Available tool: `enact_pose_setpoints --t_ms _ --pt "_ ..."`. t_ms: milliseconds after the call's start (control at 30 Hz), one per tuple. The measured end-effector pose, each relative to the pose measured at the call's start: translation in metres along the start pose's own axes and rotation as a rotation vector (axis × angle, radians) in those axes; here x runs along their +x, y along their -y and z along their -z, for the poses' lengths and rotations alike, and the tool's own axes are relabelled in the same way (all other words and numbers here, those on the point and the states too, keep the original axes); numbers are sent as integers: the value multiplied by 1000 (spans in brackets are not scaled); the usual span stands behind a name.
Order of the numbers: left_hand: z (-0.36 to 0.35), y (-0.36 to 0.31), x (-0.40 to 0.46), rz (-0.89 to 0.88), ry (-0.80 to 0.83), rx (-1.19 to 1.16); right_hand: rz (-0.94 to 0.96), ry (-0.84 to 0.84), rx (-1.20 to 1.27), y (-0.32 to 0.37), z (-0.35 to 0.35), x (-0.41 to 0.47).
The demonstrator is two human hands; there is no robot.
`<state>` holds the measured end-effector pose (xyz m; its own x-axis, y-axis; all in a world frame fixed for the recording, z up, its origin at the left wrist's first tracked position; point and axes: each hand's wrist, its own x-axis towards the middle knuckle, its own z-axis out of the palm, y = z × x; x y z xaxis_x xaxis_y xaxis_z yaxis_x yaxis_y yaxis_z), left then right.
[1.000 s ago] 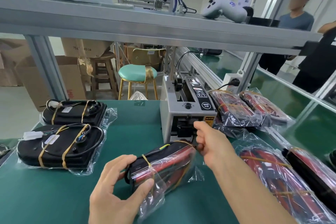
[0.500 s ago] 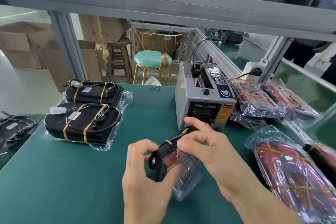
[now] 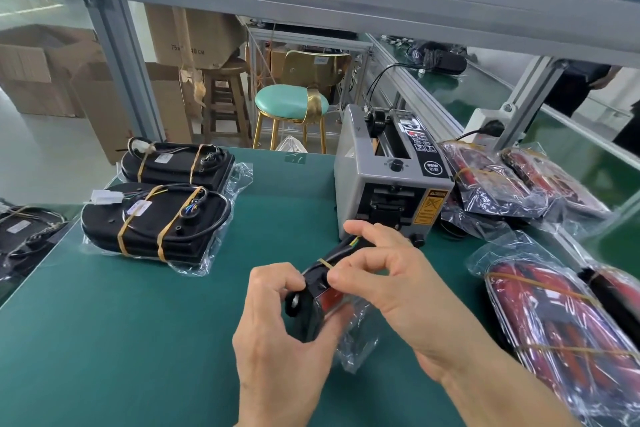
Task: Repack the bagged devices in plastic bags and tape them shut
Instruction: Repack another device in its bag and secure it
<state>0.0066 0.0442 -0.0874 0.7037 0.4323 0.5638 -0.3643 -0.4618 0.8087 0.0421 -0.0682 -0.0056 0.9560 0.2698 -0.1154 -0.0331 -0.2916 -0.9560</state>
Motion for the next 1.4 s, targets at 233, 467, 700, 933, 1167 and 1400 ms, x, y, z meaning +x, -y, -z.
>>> enact_pose_setpoints --t_ms 233,467,700,933,1167,1400 --pt "0 -2 0 -1 5 -4 -45 47 118 4 5 2" --pt "1 -1 0 -31 10 17 -39 54 34 6 5 0" --pt "1 -2 1 -47 6 34 -54 60 -11 8 5 1" --pt "1 -4 1 -61 2 44 -60 83 -16 9 7 2" --pt "2 -2 2 -64 0 44 -56 112 -29 9 6 3" --pt "3 -2 3 -88 0 44 -41 113 -87 8 6 6"
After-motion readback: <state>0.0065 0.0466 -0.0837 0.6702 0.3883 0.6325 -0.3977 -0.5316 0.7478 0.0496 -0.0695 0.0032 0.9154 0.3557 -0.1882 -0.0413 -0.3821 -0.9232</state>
